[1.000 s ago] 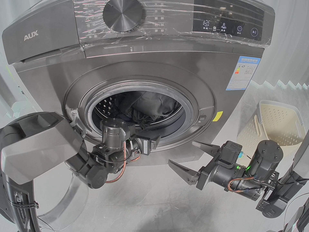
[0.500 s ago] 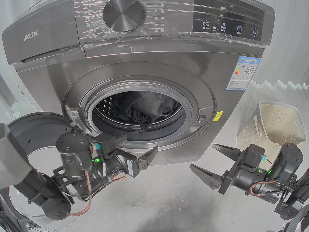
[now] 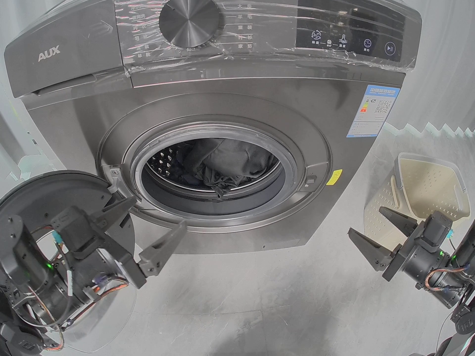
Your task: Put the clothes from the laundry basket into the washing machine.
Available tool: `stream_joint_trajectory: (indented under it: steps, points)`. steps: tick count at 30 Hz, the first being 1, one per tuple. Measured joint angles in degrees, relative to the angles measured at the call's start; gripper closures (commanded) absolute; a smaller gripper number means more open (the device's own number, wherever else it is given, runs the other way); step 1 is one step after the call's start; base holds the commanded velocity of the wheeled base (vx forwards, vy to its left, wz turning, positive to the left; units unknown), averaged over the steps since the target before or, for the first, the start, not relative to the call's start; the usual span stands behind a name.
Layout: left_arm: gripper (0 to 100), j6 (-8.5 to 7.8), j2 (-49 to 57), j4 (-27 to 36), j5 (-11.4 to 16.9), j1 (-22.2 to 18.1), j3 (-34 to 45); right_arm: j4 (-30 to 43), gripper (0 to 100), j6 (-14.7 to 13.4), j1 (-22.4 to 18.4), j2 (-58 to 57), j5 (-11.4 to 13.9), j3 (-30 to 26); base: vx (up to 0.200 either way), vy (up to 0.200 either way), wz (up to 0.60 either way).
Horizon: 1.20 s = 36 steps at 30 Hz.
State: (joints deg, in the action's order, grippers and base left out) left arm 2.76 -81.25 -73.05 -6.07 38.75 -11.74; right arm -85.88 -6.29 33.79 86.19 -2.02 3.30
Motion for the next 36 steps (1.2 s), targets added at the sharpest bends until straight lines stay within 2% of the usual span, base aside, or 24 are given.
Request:
stream_joint_trajectory:
  steps: [2,8,16,20,23,28,31,36]
  points:
    - [0,-1.08,3.3,2.4,0.0,-1.6,0.8,0.4,0,0.2,-1.7,-1.5,-0.3,-1.1,-0.200,0.000,0.00]
    - [0,-2.22,11.9,11.3,0.2,-5.0,1.4,5.3,0,0.8,-5.0,-6.3,-0.6,-2.1,-0.200,0.000,0.00]
    - [0,-3.33,25.8,25.5,-0.2,-6.6,1.3,23.3,0,2.9,-7.9,-18.0,-2.9,-2.3,-0.200,0.000,0.00]
    - [0,-3.90,33.1,32.7,-0.2,-8.9,2.0,30.5,0,3.1,-10.4,-24.9,-4.1,-2.3,-0.200,0.000,0.00]
    - [0,-4.06,37.3,35.7,-0.1,-10.8,2.7,35.8,0,3.2,-12.3,-29.7,-4.5,-2.3,-0.200,0.000,0.00]
    - [0,-4.21,43.6,39.1,-0.2,-14.5,5.0,47.5,0,3.4,-15.7,-40.7,-4.5,-2.3,0.000,0.000,0.00]
    - [0,-4.23,48.8,42.6,-0.1,-17.7,7.4,56.3,0,3.7,-18.9,-51.2,-4.4,-2.3,0.000,0.000,0.00]
    - [0,-4.21,54.8,47.8,0.0,-21.1,9.2,65.3,0,3.9,-21.9,-62.5,-4.2,-2.3,0.000,0.000,0.00]
